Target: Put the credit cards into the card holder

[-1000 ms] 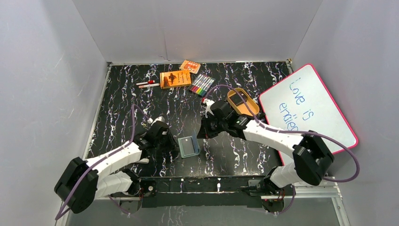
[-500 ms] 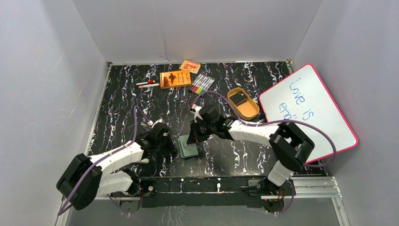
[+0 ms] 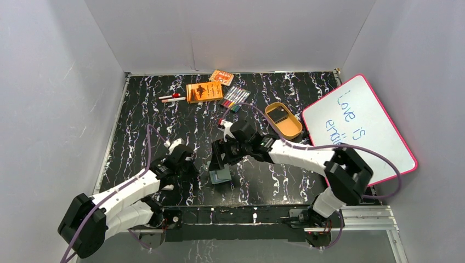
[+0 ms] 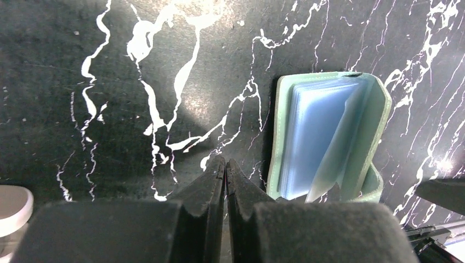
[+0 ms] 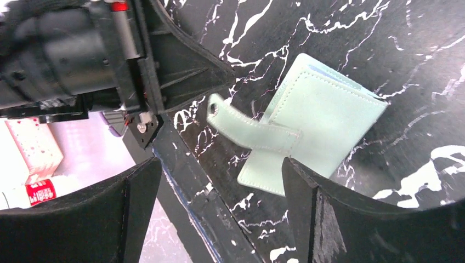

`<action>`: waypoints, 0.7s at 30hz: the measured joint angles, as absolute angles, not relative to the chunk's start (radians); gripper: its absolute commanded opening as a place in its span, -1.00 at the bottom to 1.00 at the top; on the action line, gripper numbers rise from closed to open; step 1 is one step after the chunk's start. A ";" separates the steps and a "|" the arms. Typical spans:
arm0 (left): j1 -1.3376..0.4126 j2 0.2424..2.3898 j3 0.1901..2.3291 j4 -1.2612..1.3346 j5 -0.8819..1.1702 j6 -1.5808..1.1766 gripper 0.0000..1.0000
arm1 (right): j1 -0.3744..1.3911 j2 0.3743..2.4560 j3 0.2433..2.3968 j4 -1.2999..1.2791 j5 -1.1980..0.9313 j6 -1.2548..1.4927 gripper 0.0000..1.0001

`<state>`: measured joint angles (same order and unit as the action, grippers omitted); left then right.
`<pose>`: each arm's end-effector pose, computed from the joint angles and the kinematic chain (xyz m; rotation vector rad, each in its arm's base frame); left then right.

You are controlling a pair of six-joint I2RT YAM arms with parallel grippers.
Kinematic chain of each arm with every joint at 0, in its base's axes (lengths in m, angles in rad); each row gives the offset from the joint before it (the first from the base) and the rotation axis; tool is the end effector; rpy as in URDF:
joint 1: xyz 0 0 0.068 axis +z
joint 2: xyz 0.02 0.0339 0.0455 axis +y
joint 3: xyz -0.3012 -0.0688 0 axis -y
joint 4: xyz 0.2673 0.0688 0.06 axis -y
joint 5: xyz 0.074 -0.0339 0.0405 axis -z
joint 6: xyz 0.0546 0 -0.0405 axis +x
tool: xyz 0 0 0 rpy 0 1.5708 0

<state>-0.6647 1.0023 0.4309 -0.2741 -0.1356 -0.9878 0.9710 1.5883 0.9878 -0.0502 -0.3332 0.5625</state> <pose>0.1621 -0.1176 0.1774 -0.4644 2.4502 -0.5809 0.1996 0.3235 0.2370 -0.6980 2.3615 1.1408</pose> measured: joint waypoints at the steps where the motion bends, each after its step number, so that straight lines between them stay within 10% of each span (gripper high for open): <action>1: -0.665 0.994 0.432 -0.283 -0.142 -0.988 -0.91 | 0.971 1.559 0.988 -0.070 -0.321 0.558 0.77; 9: -0.665 0.908 0.489 -0.366 -0.196 -0.979 -0.88 | 0.928 1.309 0.881 -0.099 -0.202 0.553 -0.02; 21: -0.665 0.877 0.570 -0.402 -0.236 -0.945 -0.86 | 0.959 1.549 0.871 -0.097 -0.171 0.548 -0.36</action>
<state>-0.6647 0.8768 0.5701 -0.4023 -0.2359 -0.9455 0.9588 1.5494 0.8711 -0.0975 -0.1715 0.5476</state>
